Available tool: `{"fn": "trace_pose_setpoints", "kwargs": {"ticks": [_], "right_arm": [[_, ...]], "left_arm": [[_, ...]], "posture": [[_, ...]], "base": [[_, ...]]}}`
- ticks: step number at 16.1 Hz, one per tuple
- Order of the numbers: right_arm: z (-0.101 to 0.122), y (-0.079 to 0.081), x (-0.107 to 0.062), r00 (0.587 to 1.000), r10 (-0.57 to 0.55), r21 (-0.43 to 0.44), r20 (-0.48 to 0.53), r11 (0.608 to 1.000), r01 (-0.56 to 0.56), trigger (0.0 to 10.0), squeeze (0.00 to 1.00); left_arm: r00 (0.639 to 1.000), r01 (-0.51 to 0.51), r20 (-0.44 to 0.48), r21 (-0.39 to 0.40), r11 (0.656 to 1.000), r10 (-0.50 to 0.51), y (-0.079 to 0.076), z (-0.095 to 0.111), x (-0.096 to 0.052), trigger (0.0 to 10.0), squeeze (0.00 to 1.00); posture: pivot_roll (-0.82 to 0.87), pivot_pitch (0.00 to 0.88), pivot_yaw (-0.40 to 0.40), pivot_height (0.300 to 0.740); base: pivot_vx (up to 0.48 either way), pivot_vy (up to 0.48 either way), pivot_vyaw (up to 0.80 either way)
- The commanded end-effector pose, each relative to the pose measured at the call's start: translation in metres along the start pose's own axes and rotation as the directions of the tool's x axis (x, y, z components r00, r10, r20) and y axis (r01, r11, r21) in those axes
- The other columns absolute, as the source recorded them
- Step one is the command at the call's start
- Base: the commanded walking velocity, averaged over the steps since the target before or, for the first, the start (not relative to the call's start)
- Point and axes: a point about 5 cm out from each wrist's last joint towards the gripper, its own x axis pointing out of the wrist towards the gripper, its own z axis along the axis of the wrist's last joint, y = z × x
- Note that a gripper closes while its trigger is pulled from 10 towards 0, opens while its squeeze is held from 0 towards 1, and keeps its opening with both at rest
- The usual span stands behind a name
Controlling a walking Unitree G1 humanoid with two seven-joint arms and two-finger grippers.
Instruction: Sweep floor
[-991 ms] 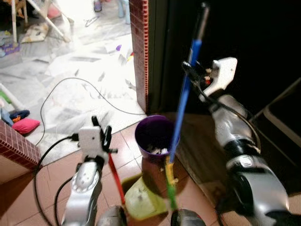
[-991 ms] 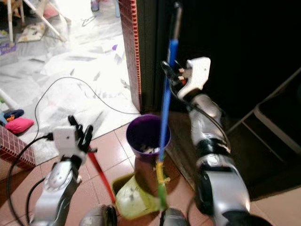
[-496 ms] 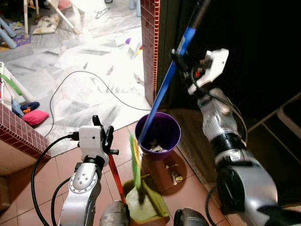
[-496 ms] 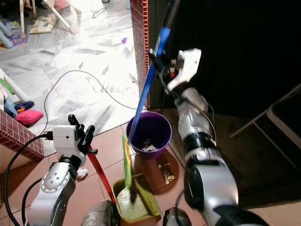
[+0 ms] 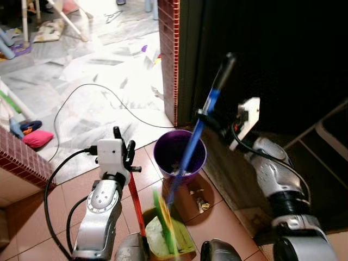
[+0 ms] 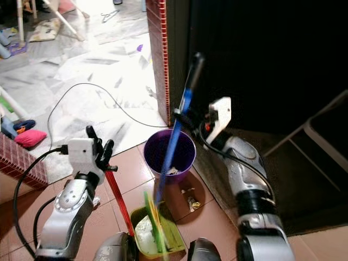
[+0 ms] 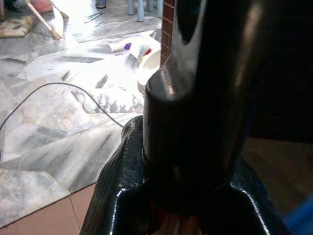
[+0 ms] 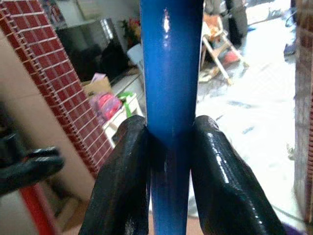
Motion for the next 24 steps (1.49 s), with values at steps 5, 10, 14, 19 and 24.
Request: {"fn": "trace_pose_setpoints", "kwargs": {"ticks": [5, 10, 14, 19, 24], "right_arm": [[0.002, -0.005, -0.014, 0.979, -0.015, -0.231, -0.206, 0.972, -0.033, 10.0, 0.00], [0.015, -0.024, -0.020, 0.949, -0.215, -0.311, -0.230, 0.940, 0.138, 10.0, 0.00], [0.013, -0.025, -0.021, 0.945, -0.233, -0.301, -0.228, 0.940, 0.159, 10.0, 0.00], [0.037, -0.036, -0.010, 0.949, -0.314, -0.334, 0.012, 0.894, 0.300, 10.0, 0.00], [0.072, -0.040, 0.018, 0.904, -0.334, -0.122, 0.267, 0.919, 0.375, 10.0, 0.00]], "left_arm": [[1.000, 0.015, 0.024, -0.022, 1.000, -0.015, -0.005, 0.002, 0.006, 10.0, 0.00], [1.000, 0.006, 0.024, -0.020, 1.000, -0.006, -0.003, 0.000, 0.006, 10.0, 0.00], [1.000, 0.005, 0.026, -0.015, 1.000, -0.004, -0.001, 0.001, 0.006, 10.0, 0.00], [1.000, 0.002, 0.022, -0.008, 1.000, -0.002, 0.000, 0.000, 0.001, 10.0, 0.00], [1.000, -0.018, 0.019, 0.009, 1.000, 0.018, 0.007, 0.001, -0.005, 10.0, 0.00]], "posture": [[-0.11, 0.097, 0.035, 0.740], [-0.11, 0.099, 0.036, 0.740], [-0.11, 0.106, 0.041, 0.740], [-0.08, 0.128, 0.044, 0.740], [-0.05, 0.142, 0.046, 0.740]], "base": [[0.000, 0.000, 0.00], [0.000, 0.000, 0.00], [0.000, 0.000, 0.00], [0.000, 0.000, 0.00], [0.000, 0.000, 0.00]]}}
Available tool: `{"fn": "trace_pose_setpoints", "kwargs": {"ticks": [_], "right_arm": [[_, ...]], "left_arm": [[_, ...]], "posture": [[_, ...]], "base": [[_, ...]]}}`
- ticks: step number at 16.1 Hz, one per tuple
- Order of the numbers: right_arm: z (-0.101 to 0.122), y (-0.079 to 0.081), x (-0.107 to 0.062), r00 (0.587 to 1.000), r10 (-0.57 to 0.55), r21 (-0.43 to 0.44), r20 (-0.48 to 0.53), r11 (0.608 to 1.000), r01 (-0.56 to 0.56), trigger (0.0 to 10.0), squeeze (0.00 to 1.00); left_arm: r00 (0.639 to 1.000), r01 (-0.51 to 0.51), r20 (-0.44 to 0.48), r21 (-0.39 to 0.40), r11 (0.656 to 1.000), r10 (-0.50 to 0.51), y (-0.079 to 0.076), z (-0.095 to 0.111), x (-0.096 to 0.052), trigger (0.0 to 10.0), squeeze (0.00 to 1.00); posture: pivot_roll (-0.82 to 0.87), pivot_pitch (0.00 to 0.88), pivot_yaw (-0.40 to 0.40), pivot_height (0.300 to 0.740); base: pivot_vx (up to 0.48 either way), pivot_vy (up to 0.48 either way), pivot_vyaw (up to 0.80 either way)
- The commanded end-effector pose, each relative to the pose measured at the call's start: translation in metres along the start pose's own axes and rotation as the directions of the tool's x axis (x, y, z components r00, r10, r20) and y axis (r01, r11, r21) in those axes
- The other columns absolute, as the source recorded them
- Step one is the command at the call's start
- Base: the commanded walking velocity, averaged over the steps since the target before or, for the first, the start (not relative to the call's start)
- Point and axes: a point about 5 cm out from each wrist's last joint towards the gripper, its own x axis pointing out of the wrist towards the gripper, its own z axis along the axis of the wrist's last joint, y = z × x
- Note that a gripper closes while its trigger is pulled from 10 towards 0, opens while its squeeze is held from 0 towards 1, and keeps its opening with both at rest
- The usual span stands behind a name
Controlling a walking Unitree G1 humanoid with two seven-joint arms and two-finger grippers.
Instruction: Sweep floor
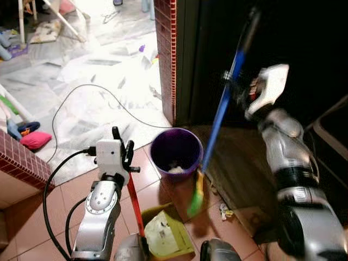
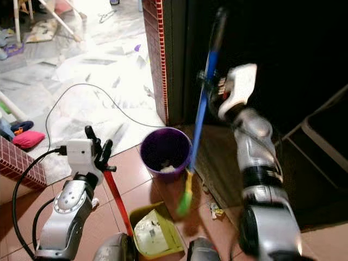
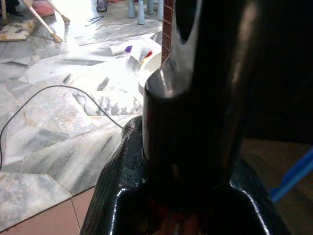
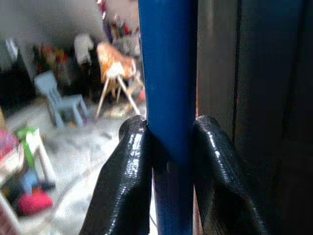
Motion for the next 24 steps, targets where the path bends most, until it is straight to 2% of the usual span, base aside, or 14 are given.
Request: {"fn": "trace_pose_setpoints", "kwargs": {"ticks": [1, 3, 4, 6, 7, 12, 14, 15, 16, 18, 19, 21, 22, 24], "right_arm": [[0.008, 0.000, 0.008, 0.996, -0.034, 0.101, 0.078, 0.994, 0.026, 10.0, 0.00], [0.023, 0.001, 0.022, 0.983, -0.065, 0.183, 0.170, 0.982, 0.034, 10.0, 0.00], [0.031, 0.003, 0.028, 0.977, -0.061, 0.180, 0.202, 0.983, 0.025, 10.0, 0.00], [0.029, 0.005, 0.028, 0.981, -0.042, 0.146, 0.191, 0.989, 0.014, 10.0, 0.00], [0.020, 0.005, 0.021, 0.987, -0.025, 0.109, 0.157, 0.994, 0.008, 10.0, 0.00], [0.001, 0.004, -0.005, 0.997, 0.001, 0.052, 0.076, 0.999, -0.005, 10.0, 0.00], [-0.001, 0.008, -0.015, 0.998, 0.042, -0.028, 0.056, 0.999, -0.041, 10.0, 0.00], [0.002, 0.012, -0.016, 0.995, 0.079, -0.115, 0.052, 0.991, -0.073, 10.0, 0.00], [0.004, 0.018, -0.017, 0.991, 0.130, -0.221, 0.038, 0.968, -0.118, 10.0, 0.00], [-0.002, 0.020, -0.018, 0.990, 0.143, -0.321, -0.011, 0.937, -0.139, 10.0, 0.00], [-0.008, 0.022, -0.021, 0.986, 0.155, -0.406, -0.058, 0.899, -0.165, 10.0, 0.00], [-0.015, 0.023, -0.026, 0.982, 0.158, -0.470, -0.101, 0.863, -0.187, 10.0, 0.00], [-0.021, 0.023, -0.030, 0.978, 0.163, -0.528, -0.128, 0.824, -0.206, 10.0, 0.00], [-0.025, 0.019, -0.037, 0.982, 0.140, -0.543, -0.128, 0.818, -0.188, 10.0, 0.00]], "left_arm": [[1.000, -0.002, 0.011, 0.002, 1.000, 0.002, 0.001, 0.004, -0.002, 10.0, 0.00], [1.000, -0.014, 0.015, 0.007, 1.000, 0.014, 0.002, 0.005, -0.001, 10.0, 0.00], [1.000, -0.018, 0.017, 0.008, 1.000, 0.018, 0.001, 0.005, -0.001, 10.0, 0.00], [1.000, -0.017, 0.016, 0.008, 1.000, 0.016, 0.000, 0.004, 0.001, 10.0, 0.00], [1.000, -0.015, 0.017, 0.007, 1.000, 0.015, -0.001, 0.004, 0.001, 10.0, 0.00], [0.999, -0.016, 0.030, -0.004, 1.000, 0.016, -0.002, 0.006, 0.009, 10.0, 0.00], [0.999, -0.007, 0.053, -0.009, 1.000, 0.007, -0.005, 0.010, 0.017, 10.0, 0.00], [0.999, -0.005, 0.054, -0.007, 1.000, 0.006, -0.006, 0.011, 0.021, 10.0, 0.00], [0.998, 0.001, 0.056, 0.001, 1.000, -0.001, -0.006, 0.011, 0.023, 10.0, 0.00], [0.998, 0.014, 0.056, 0.008, 1.000, -0.015, -0.009, 0.011, 0.027, 10.0, 0.00], [0.998, 0.026, 0.062, 0.010, 1.000, -0.027, -0.011, 0.011, 0.029, 10.0, 0.00], [0.997, 0.028, 0.067, 0.004, 1.000, -0.028, -0.013, 0.012, 0.033, 10.0, 0.00], [0.997, 0.038, 0.070, 0.000, 0.999, -0.038, -0.016, 0.011, 0.036, 10.0, 0.00], [0.993, 0.079, 0.085, -0.013, 0.997, -0.078, -0.024, 0.012, 0.039, 10.0, 0.00]], "posture": [[-0.05, 0.145, 0.046, 0.740], [-0.05, 0.146, 0.045, 0.740], [-0.05, 0.145, 0.045, 0.740], [-0.05, 0.139, 0.042, 0.740], [-0.06, 0.132, 0.039, 0.740], [-0.09, 0.086, 0.033, 0.740], [-0.11, 0.049, 0.037, 0.740], [-0.12, 0.035, 0.039, 0.740], [-0.13, 0.021, 0.041, 0.740], [-0.13, 0.000, 0.046, 0.740], [-0.13, 0.000, 0.047, 0.740], [-0.13, 0.000, 0.051, 0.740], [-0.14, 0.000, 0.056, 0.740], [-0.15, 0.000, 0.073, 0.740]], "base": [[0.000, 0.000, 0.00], [0.000, 0.000, 0.00], [0.000, 0.000, 0.00], [0.000, 0.000, 0.00], [0.000, 0.000, 0.00], [0.000, 0.000, 0.00], [0.000, 0.000, 0.00], [0.000, 0.000, 0.00], [0.000, 0.000, 0.00], [0.000, 0.000, 0.00], [0.000, 0.000, 0.00], [0.000, 0.000, 0.00], [0.000, 0.000, 0.00], [0.000, 0.000, 0.00]]}}
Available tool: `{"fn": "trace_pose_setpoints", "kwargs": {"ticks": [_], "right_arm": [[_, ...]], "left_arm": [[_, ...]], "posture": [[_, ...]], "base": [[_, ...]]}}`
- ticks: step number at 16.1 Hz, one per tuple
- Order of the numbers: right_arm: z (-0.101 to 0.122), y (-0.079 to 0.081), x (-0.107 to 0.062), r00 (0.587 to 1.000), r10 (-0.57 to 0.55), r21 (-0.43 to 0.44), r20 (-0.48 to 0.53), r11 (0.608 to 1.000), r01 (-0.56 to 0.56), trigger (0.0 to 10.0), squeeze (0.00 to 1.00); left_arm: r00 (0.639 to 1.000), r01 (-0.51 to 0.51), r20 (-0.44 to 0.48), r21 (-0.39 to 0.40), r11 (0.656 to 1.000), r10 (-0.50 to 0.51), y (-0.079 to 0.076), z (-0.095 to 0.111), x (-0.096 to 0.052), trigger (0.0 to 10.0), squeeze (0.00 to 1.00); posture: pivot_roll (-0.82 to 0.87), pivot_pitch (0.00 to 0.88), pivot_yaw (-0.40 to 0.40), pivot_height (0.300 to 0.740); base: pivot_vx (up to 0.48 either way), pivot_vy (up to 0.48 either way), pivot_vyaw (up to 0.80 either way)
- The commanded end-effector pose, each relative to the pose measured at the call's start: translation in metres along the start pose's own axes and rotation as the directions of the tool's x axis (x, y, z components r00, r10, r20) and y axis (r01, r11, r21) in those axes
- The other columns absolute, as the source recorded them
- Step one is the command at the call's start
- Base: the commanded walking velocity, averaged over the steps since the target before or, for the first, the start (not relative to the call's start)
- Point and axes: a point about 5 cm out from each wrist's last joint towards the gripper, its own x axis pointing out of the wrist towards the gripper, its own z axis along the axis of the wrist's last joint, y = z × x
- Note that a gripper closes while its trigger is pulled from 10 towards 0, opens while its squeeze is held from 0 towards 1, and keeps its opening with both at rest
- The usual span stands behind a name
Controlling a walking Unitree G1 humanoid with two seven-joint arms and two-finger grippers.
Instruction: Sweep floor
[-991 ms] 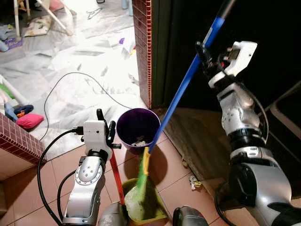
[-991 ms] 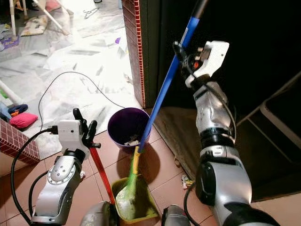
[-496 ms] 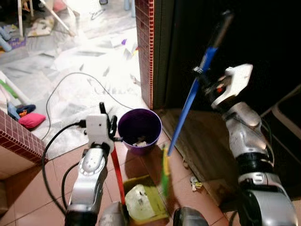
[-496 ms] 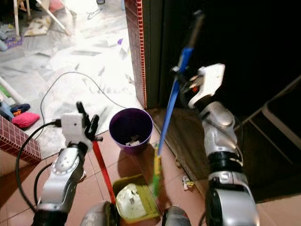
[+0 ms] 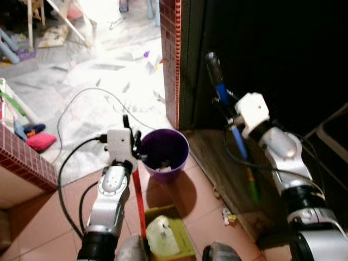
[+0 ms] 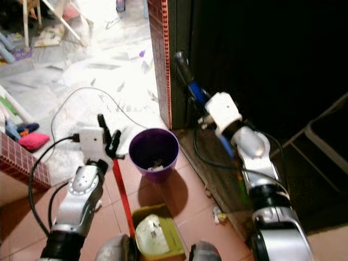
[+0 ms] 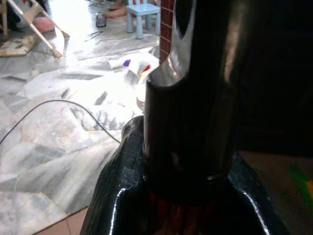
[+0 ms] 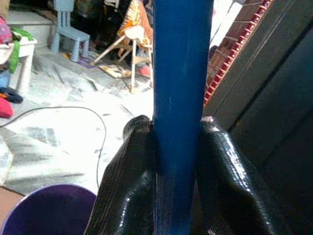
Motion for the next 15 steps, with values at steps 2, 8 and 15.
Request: {"fn": "trace_pose_setpoints", "kwargs": {"ticks": [2, 8, 15], "right_arm": [[0.000, -0.002, -0.004, 1.000, -0.025, -0.033, 0.012, 0.999, 0.025, 10.0, 0.00], [-0.025, 0.009, -0.027, 0.994, -0.060, -0.009, -0.086, 0.998, 0.060, 10.0, 0.00], [-0.031, 0.028, -0.043, 0.986, -0.068, 0.105, -0.153, 0.991, 0.084, 10.0, 0.00]], "left_arm": [[0.995, 0.083, 0.052, -0.014, 0.996, -0.082, -0.017, 0.010, 0.009, 10.0, 0.00], [0.992, 0.106, 0.064, -0.016, 0.994, -0.105, -0.013, 0.016, 0.012, 10.0, 0.00], [0.994, 0.104, 0.023, -0.021, 0.994, -0.104, -0.007, 0.006, 0.011, 10.0, 0.00]], "posture": [[-0.17, 0.000, 0.097, 0.740], [-0.14, 0.076, 0.113, 0.740], [-0.15, 0.209, 0.104, 0.740]], "base": [[0.000, 0.000, 0.00], [0.000, 0.000, 0.00], [0.000, 0.000, 0.00]]}}
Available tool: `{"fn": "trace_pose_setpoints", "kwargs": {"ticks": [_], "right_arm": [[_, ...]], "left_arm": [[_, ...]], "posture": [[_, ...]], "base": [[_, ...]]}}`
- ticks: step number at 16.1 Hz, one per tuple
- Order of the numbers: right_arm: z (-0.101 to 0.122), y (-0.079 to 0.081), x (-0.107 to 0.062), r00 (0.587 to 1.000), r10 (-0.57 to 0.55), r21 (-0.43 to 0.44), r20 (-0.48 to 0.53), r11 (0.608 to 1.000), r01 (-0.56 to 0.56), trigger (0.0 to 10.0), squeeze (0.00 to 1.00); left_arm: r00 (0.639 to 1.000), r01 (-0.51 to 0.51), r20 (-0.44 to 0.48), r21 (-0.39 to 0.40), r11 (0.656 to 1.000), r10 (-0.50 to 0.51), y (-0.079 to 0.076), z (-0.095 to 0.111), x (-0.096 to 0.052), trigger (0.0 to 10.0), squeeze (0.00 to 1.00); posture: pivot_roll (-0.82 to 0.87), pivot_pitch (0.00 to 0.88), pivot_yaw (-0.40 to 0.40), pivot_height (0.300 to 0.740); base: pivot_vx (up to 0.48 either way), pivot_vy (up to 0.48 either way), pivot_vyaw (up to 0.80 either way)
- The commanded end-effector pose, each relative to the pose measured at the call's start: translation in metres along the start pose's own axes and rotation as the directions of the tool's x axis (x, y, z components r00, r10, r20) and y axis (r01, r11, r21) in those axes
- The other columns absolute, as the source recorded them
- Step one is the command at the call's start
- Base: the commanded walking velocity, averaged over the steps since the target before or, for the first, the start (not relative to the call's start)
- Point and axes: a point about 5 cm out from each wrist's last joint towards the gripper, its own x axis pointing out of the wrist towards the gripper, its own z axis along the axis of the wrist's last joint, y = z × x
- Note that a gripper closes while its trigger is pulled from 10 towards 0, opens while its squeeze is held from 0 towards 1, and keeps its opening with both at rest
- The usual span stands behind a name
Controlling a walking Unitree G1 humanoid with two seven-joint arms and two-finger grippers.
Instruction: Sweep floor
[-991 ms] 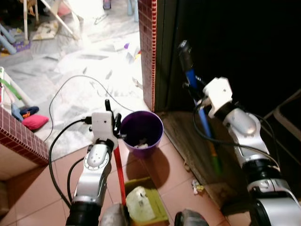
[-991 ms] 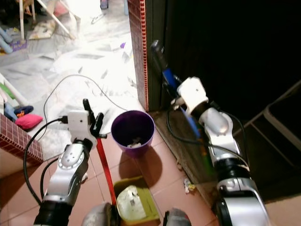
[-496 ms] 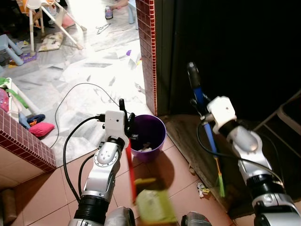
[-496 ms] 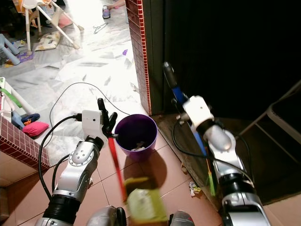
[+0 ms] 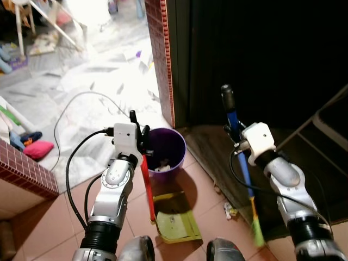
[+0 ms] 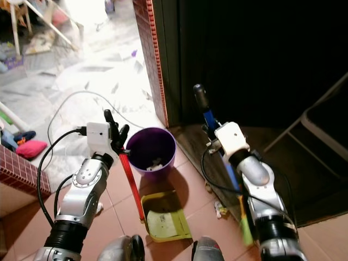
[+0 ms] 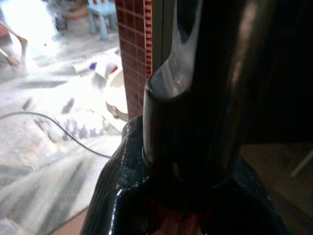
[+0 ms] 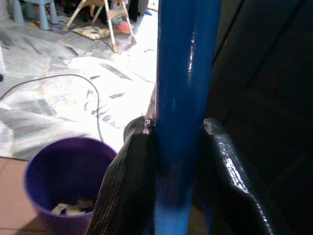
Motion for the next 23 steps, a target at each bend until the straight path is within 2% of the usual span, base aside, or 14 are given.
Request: {"fn": "trace_pose_setpoints", "kwargs": {"ticks": [1, 3, 5, 7, 9, 10, 11, 12, 14, 15, 17, 18, 20, 23], "right_arm": [[0.004, 0.001, 0.002, 1.000, -0.019, -0.004, 0.009, 1.000, 0.020, 10.0, 0.00], [0.006, 0.003, 0.000, 0.999, -0.041, 0.027, 0.022, 0.999, 0.041, 10.0, 0.00], [0.011, 0.005, 0.001, 0.998, -0.049, 0.055, 0.050, 0.997, 0.047, 10.0, 0.00], [0.019, 0.004, 0.008, 0.994, -0.058, 0.083, 0.090, 0.995, 0.051, 10.0, 0.00], [0.025, 0.006, 0.016, 0.989, -0.075, 0.177, 0.127, 0.983, 0.052, 10.0, 0.00], [0.028, 0.009, 0.023, 0.985, -0.105, 0.293, 0.140, 0.954, 0.060, 10.0, 0.00], [0.035, 0.013, 0.030, 0.980, -0.113, 0.370, 0.165, 0.928, 0.045, 10.0, 0.00], [0.046, 0.020, 0.039, 0.973, -0.106, 0.433, 0.204, 0.902, 0.007, 10.0, 0.00], [0.056, 0.028, 0.047, 0.969, -0.081, 0.485, 0.234, 0.873, -0.045, 10.0, 0.00], [0.060, 0.031, 0.048, 0.965, -0.069, 0.507, 0.252, 0.859, -0.070, 10.0, 0.00], [0.065, 0.035, 0.048, 0.962, -0.025, 0.506, 0.271, 0.854, -0.120, 10.0, 0.00], [0.067, 0.034, 0.045, 0.962, 0.010, 0.492, 0.273, 0.858, -0.149, 10.0, 0.00], [0.069, 0.029, 0.044, 0.962, 0.011, 0.503, 0.274, 0.851, -0.153, 10.0, 0.00], [0.081, 0.016, 0.040, 0.950, 0.037, 0.438, 0.309, 0.881, -0.177, 10.0, 0.00]], "left_arm": [[0.999, 0.034, -0.014, -0.020, 0.999, -0.034, -0.006, -0.006, 0.000, 10.0, 0.00], [0.998, 0.051, -0.028, -0.045, 0.998, -0.052, -0.010, -0.014, -0.001, 10.0, 0.00], [0.995, 0.078, -0.062, -0.027, 0.997, -0.080, -0.012, -0.025, -0.001, 10.0, 0.00], [0.994, 0.068, -0.079, -0.018, 0.998, -0.069, -0.001, -0.029, 0.004, 10.0, 0.00], [0.992, 0.053, -0.113, -0.012, 0.999, -0.054, 0.009, -0.037, 0.006, 10.0, 0.00], [0.991, 0.048, -0.120, -0.013, 0.999, -0.049, 0.014, -0.040, 0.005, 10.0, 0.00], [0.991, 0.043, -0.127, -0.014, 0.999, -0.045, 0.017, -0.041, 0.004, 10.0, 0.00], [0.990, 0.062, -0.131, 0.018, 0.998, -0.059, 0.017, -0.043, 0.003, 10.0, 0.00], [0.986, 0.093, -0.146, 0.082, 0.992, -0.080, 0.014, -0.047, 0.003, 10.0, 0.00], [0.988, 0.080, -0.136, 0.083, 0.993, -0.068, 0.016, -0.047, 0.002, 10.0, 0.00], [0.990, 0.057, -0.131, 0.077, 0.995, -0.047, 0.019, -0.047, 0.001, 10.0, 0.00], [0.991, 0.053, -0.125, 0.082, 0.995, -0.043, 0.020, -0.048, 0.000, 10.0, 0.00], [0.993, 0.046, -0.116, 0.086, 0.995, -0.036, 0.021, -0.046, 0.001, 10.0, 0.00], [0.999, -0.029, -0.040, 0.083, 0.996, 0.033, 0.030, -0.035, 0.004, 10.0, 0.00]], "posture": [[-0.16, 0.217, 0.104, 0.740], [-0.17, 0.232, 0.105, 0.740], [-0.18, 0.237, 0.099, 0.740], [-0.18, 0.235, 0.092, 0.740], [-0.19, 0.232, 0.081, 0.740], [-0.19, 0.229, 0.076, 0.740], [-0.19, 0.226, 0.072, 0.740], [-0.19, 0.220, 0.065, 0.740], [-0.19, 0.214, 0.061, 0.740], [-0.19, 0.209, 0.059, 0.740], [-0.19, 0.200, 0.057, 0.740], [-0.19, 0.196, 0.055, 0.740], [-0.19, 0.183, 0.053, 0.740], [-0.19, 0.153, 0.043, 0.740]], "base": [[0.000, 0.000, 0.00], [0.000, 0.000, 0.00], [0.000, 0.000, 0.00], [0.000, 0.000, 0.00], [0.000, 0.000, 0.00], [0.000, 0.000, 0.00], [0.000, 0.000, 0.00], [0.000, 0.000, 0.00], [0.000, 0.000, 0.00], [0.000, 0.000, 0.00], [0.000, 0.000, 0.00], [0.000, 0.000, 0.00], [0.000, 0.000, 0.00], [0.000, 0.000, 0.00]]}}
